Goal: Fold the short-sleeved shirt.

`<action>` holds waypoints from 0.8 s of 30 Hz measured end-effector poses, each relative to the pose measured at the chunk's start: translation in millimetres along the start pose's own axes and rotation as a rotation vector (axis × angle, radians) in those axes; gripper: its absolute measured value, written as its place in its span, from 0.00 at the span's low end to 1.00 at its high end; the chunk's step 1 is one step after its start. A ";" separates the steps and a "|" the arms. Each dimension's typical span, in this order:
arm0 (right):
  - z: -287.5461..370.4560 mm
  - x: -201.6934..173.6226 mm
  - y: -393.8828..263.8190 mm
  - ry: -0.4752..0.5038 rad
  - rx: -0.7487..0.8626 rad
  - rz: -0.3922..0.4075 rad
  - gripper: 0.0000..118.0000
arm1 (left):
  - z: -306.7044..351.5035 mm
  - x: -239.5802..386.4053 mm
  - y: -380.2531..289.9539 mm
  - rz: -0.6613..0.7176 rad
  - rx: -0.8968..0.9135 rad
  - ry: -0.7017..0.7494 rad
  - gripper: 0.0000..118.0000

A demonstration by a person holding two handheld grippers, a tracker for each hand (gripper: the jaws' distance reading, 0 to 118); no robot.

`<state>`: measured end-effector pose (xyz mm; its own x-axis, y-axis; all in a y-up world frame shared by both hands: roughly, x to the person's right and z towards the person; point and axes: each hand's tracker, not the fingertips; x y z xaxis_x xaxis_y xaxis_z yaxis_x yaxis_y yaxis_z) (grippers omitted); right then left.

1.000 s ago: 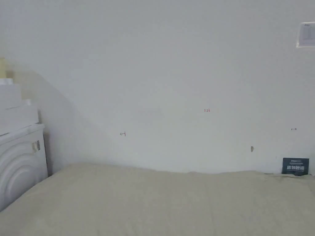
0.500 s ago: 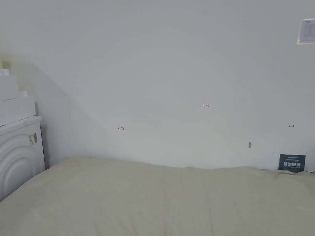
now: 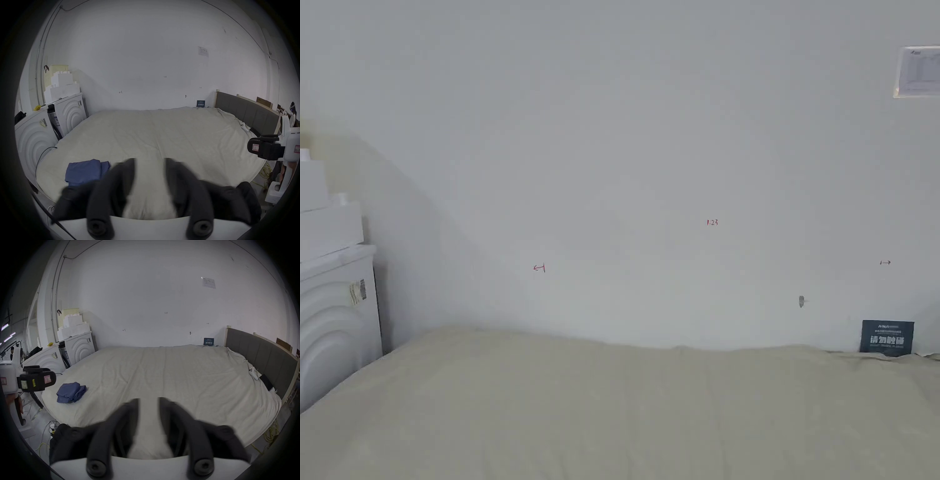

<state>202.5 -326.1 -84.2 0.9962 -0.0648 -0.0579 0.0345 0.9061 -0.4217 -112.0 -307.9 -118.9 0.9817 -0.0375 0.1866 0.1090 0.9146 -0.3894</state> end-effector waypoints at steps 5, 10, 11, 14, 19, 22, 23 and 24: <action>-5.0 -5.3 2.6 -0.064 0.024 0.077 0.75 | -5.7 1.5 -1.3 -0.006 -0.006 -0.031 0.94; -5.1 -3.0 5.2 -0.062 0.067 0.002 0.76 | -5.8 4.5 2.6 -0.008 0.033 -0.035 1.00; -6.1 -2.3 6.5 -0.061 0.065 -0.008 0.76 | -6.4 4.8 3.3 -0.005 0.033 -0.025 1.00; -9.8 -0.4 8.0 -0.058 0.063 -0.030 0.76 | -7.7 2.2 4.5 0.014 0.041 -0.012 1.00; -14.2 -3.1 7.8 -0.064 0.052 -0.016 0.76 | -10.3 -0.4 6.0 0.046 0.040 -0.014 1.00; -16.0 -5.2 6.2 -0.066 0.046 0.003 0.76 | -10.8 -0.6 7.0 0.051 0.040 -0.015 1.00; -16.6 -5.9 5.9 -0.068 0.041 0.006 0.76 | -11.0 -0.7 6.9 0.051 0.039 -0.014 1.00; -16.8 -6.2 5.7 -0.068 0.040 0.007 0.76 | -11.0 -0.9 6.7 0.050 0.040 -0.014 1.00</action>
<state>195.3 -327.6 -101.4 0.9995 -0.0315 0.0013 0.0296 0.9225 -0.3848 -110.4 -306.2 -131.7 0.9835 0.0137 0.1802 0.0535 0.9304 -0.3625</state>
